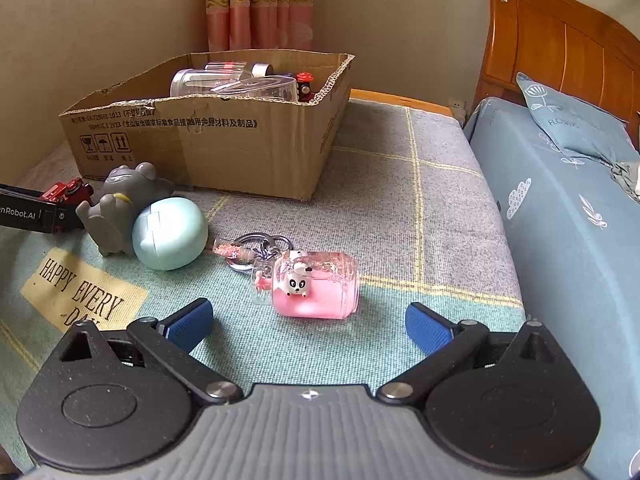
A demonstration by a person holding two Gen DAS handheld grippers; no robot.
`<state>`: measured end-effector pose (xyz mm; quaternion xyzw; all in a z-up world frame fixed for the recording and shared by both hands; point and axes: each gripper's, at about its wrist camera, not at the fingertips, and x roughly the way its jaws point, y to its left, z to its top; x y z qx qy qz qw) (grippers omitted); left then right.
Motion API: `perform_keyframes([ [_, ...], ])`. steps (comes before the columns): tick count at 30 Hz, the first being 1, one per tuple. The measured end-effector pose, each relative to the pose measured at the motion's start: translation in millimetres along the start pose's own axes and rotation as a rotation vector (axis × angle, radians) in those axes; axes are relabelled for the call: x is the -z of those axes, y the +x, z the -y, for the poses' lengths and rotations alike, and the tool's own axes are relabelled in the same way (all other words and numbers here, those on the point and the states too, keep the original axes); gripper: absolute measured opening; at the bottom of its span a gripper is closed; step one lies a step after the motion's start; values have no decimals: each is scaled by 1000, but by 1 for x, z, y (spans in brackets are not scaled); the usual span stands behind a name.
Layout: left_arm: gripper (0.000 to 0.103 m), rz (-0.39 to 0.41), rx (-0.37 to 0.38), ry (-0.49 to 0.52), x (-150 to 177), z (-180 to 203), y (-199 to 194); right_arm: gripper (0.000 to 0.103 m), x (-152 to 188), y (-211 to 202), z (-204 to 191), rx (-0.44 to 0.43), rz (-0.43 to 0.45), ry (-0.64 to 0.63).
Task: Organize rigid objects
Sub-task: 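Grasp the red S.L toy train with the left tool while the right tool grasps the pink keychain jar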
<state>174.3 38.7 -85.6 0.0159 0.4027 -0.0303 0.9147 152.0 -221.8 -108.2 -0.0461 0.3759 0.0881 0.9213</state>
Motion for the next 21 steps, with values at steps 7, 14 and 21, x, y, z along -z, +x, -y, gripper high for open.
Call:
perform_keyframes([
  [7, 67, -9, 30, 31, -3, 4, 1, 103, -1, 1, 1, -2, 8, -2],
  [14, 58, -10, 49, 65, -5, 7, -1, 103, -6, 5, 0, -15, -4, -18],
  [21, 58, -19, 70, 102, -6, 5, -2, 93, -13, 5, 0, -40, -13, -47],
])
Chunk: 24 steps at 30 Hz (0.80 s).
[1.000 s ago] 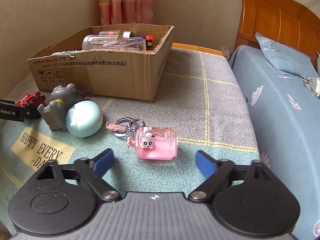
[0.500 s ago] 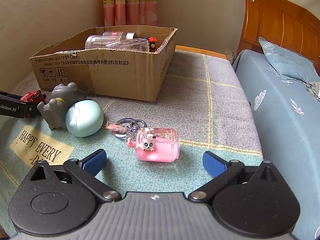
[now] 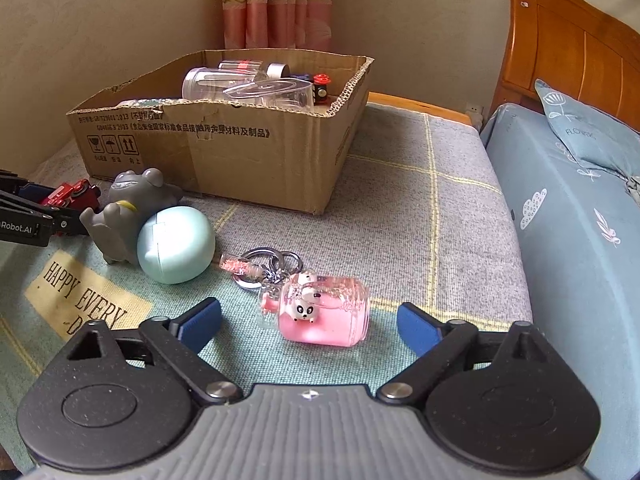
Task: Organize rigid objects
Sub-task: 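Grasp the red S.L toy train with the left tool while the right tool grasps the pink keychain jar, then lower the toy train and pink jar into the box and open both tools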
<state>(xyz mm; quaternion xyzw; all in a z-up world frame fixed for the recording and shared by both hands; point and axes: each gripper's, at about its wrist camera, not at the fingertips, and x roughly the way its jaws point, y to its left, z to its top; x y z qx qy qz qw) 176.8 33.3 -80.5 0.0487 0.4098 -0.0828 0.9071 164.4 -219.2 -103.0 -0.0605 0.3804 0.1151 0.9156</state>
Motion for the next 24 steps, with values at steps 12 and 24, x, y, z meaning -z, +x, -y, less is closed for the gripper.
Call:
perform_keyframes([
  [12, 48, -23, 42, 40, -6, 0, -10, 57, -10, -6, -2, -2, -38, -36],
  [24, 48, -9, 61, 122, -21, 7, -40, 56, -29, -41, 0, -41, -13, -176],
])
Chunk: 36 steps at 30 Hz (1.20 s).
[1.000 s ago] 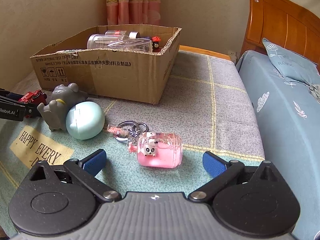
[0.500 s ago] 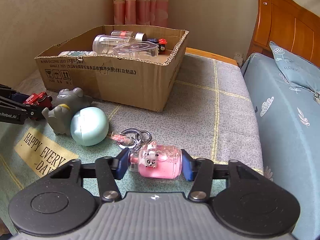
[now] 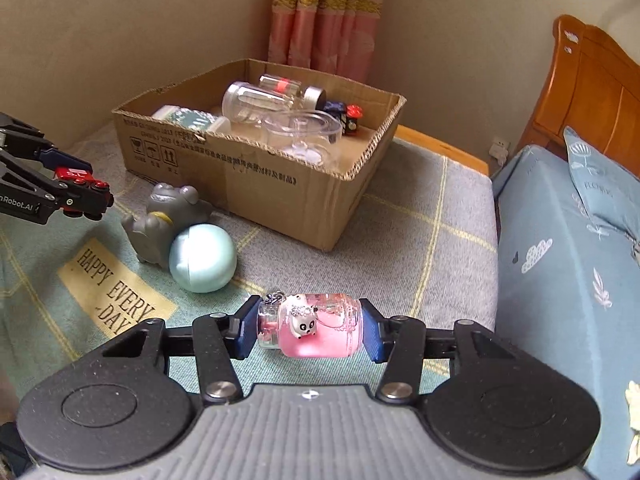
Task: Organize rigid objects
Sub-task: 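Lower the toy train and pink jar into the box and open both tools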
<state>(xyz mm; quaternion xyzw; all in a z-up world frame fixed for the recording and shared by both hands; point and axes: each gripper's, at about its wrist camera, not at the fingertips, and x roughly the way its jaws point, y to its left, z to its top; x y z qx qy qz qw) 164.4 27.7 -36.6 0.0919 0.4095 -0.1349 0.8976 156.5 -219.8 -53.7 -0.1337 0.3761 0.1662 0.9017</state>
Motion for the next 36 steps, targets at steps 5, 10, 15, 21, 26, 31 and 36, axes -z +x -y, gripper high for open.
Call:
perform_keyframes([
  [5, 48, 40, -5, 33, -15, 2, -16, 56, -11, -12, 0, -18, 22, -39],
  [10, 48, 107, -25, 59, -46, -1, -30, 56, -24, -22, 2, -35, 46, -64],
  [15, 48, 172, -60, 75, -90, -10, -28, 56, -38, -31, 5, -65, 69, -66],
  [21, 48, 169, -96, 60, -133, -25, 6, 56, -55, -40, 5, -47, 103, -80],
  [26, 49, 122, -106, 2, -134, -36, 40, 56, -67, -42, 4, -35, 113, -93],
  [31, 91, 144, -112, -47, -116, -44, 38, 56, -80, -44, 4, -29, 129, -103],
  [36, 98, 183, -147, -47, -91, -38, 13, 56, -101, -41, 8, -35, 144, -94],
])
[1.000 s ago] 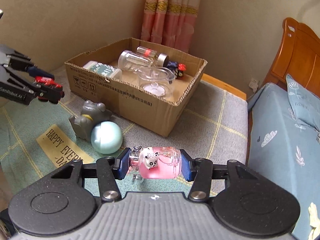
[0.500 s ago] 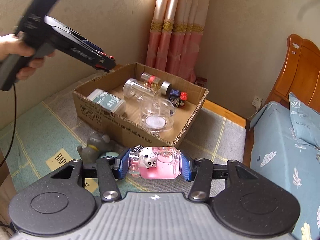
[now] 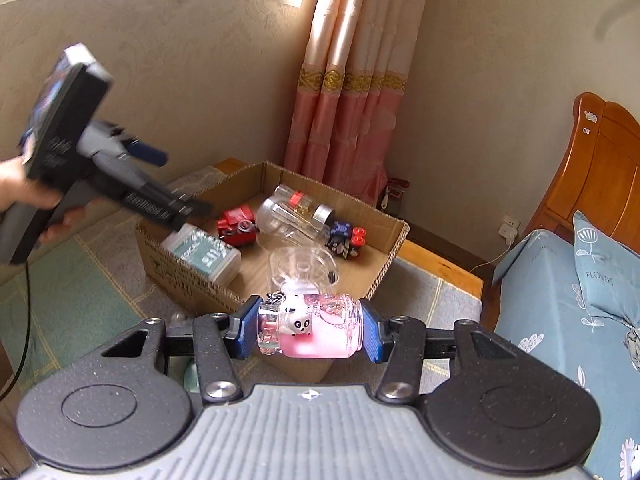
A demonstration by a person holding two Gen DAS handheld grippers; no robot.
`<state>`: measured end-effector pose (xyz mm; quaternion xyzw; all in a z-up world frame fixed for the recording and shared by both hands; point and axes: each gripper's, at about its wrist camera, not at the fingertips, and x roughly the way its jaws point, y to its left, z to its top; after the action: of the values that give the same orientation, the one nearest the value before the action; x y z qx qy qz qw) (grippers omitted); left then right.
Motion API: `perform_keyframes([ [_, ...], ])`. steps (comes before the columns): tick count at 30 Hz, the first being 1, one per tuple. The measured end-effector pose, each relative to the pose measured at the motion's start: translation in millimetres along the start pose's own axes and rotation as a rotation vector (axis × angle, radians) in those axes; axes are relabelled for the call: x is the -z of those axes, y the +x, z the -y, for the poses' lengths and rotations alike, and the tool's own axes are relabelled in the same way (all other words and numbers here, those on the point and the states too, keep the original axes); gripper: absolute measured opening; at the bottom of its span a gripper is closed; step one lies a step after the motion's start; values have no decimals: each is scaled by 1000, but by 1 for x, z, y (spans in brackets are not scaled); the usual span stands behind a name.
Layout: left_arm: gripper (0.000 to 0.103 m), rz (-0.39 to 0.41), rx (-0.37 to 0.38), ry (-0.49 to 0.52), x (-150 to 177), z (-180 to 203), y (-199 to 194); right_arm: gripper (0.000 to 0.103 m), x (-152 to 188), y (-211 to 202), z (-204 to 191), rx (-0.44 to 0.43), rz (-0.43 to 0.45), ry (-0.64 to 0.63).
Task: Organize rigid objects
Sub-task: 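Lower the toy train and pink jar into the box and open both tools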
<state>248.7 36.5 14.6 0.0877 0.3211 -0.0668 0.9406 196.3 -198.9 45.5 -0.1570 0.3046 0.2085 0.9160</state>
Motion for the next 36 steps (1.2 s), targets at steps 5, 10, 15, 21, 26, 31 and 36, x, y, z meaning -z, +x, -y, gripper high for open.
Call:
perform_keyframes([
  [5, 100, -3, -11, -40, 24, -2, -24, 56, -19, 12, 1, -10, 2, 5],
  [10, 101, 18, -49, -58, 47, -3, -44, 56, -43, 31, -7, -34, 1, -17],
  [15, 101, 13, -54, -97, 60, -15, -54, 56, -63, 51, -15, -69, -5, -8],
  [21, 101, 18, -65, -110, 64, -25, -55, 56, -77, 78, -29, -108, -29, -39],
  [26, 101, 20, -48, -114, 65, -30, -49, 56, -82, 106, -36, -129, -77, -40],
  [31, 101, 19, -37, -126, 66, -34, -44, 56, -74, 120, -40, -134, -136, -51],
  [36, 101, 15, -31, -132, 67, -36, -41, 95, -67, 114, -41, -134, -129, -50],
])
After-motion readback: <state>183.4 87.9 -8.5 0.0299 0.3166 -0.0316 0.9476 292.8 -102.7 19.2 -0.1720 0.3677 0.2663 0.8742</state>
